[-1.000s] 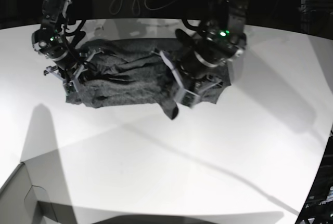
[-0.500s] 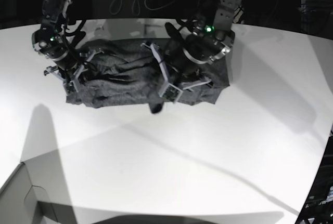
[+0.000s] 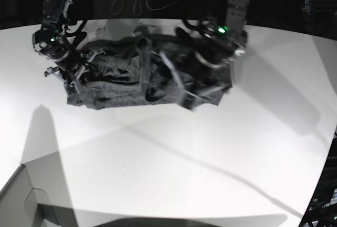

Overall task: Layout the t-shirt on the table in an organized manner, then fold the t-shirt properly
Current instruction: 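Press and adjust the folded end with the left gripper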

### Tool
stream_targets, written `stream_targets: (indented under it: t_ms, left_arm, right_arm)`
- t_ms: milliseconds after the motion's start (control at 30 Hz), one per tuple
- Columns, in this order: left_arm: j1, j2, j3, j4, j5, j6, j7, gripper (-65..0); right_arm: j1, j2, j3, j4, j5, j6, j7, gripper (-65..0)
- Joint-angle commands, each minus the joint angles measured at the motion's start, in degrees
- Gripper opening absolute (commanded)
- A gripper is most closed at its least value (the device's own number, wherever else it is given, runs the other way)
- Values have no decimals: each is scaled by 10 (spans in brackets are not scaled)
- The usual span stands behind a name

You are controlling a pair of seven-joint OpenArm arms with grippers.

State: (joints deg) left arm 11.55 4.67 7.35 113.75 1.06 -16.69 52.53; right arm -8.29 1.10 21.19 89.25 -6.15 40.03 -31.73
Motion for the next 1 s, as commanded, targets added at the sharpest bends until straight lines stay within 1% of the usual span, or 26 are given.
stream_targets:
  t_ms: [0,100,167,333,567,800,967]
  left_arm:
    - [-2,9,-14,9,-3,3,-6,-321]
    - [17,8,-56,10,-2,3,-11,-321]
    - [19,7,-65,8,-2,0,-11,-321]
    - [20,6,-54,-7,2,3,-6,-321]
    - [44,6,-57,-7,3,4,-11,-321]
    - [38,6,-58,-50,3,5,-11,-321]
    - [37,8,-58,-56,3,5,-12,-321]
  right_arm:
    - [1,2,0,2,-9,0,-15,-587]
    - [1,2,0,3,-9,0,-15,-587]
    - [1,2,0,3,-9,0,-15,-587]
    - [8,1,0,2,-9,0,-15,-587]
    - [9,1,0,3,-9,0,-15,-587]
    - [9,1,0,2,-9,0,-15,-587]
    - [9,2,0,2,-9,0,-15,-587]
